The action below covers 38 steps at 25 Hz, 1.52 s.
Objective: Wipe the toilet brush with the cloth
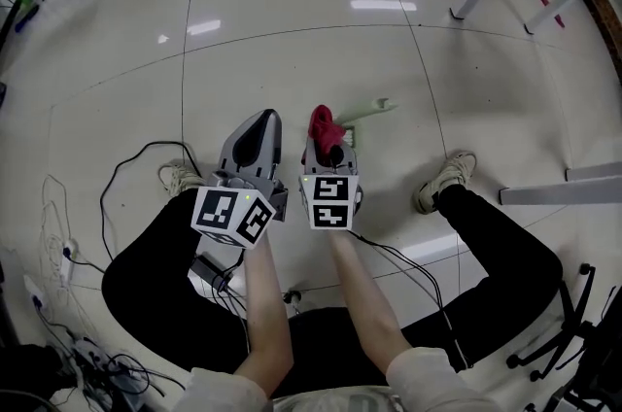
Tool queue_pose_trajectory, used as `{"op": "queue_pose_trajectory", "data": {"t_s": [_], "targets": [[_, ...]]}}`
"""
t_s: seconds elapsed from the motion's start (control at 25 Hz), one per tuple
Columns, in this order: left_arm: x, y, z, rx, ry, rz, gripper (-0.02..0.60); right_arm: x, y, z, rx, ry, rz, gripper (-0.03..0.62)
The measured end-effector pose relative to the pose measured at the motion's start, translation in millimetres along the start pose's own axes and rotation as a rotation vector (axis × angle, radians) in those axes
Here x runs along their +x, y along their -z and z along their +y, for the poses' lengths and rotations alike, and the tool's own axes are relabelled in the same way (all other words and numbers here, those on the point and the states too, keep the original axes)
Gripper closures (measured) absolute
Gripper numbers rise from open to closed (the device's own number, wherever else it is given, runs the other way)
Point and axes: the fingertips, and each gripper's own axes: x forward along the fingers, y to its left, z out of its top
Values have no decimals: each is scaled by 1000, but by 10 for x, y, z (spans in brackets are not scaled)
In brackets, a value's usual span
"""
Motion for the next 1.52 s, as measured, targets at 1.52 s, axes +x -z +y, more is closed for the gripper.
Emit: {"op": "queue_pose_trajectory", "data": {"t_s": [1.52], "targets": [[-626, 13, -825, 11, -33, -22, 577, -1687, -103, -473, 86, -27, -110, 562]]}}
